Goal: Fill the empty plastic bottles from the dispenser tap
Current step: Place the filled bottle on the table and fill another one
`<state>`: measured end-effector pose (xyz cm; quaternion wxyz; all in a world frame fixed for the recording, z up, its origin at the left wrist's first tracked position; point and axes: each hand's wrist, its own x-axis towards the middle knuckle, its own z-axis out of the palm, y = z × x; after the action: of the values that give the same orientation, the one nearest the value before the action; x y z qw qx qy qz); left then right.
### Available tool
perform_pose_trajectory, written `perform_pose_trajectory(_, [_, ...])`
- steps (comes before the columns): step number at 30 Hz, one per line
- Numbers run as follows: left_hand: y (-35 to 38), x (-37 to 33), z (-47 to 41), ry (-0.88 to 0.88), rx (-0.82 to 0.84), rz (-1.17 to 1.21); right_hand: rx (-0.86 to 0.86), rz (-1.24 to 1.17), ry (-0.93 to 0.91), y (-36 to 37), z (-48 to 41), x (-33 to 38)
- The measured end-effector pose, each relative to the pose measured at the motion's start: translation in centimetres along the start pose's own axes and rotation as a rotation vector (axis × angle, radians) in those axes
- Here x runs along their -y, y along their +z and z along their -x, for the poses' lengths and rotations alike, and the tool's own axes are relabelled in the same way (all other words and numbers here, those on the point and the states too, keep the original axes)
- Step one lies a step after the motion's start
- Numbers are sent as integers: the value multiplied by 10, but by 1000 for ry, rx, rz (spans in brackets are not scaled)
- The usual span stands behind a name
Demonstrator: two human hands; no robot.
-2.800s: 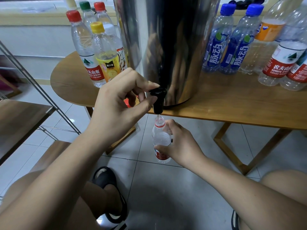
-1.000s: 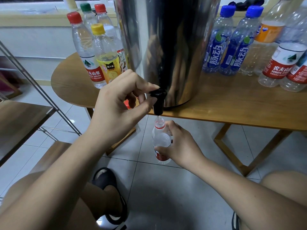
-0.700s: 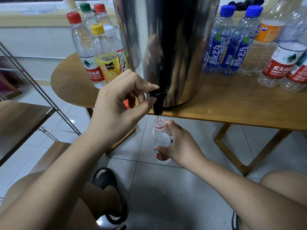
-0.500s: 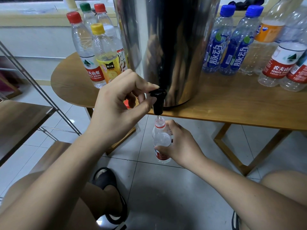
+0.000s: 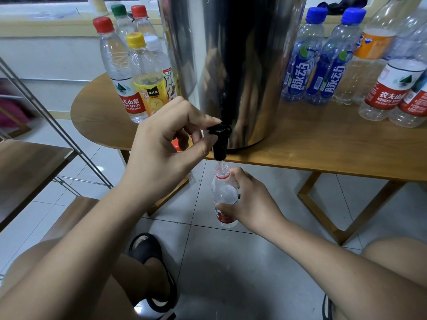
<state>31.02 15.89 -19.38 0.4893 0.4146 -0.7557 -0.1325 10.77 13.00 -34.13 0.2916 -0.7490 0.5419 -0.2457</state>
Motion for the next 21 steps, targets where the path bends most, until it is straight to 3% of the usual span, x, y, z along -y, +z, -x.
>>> perform_pose_trajectory(21, [-1,0,0,-9,0,7,8,-2,2,-1,2,1])
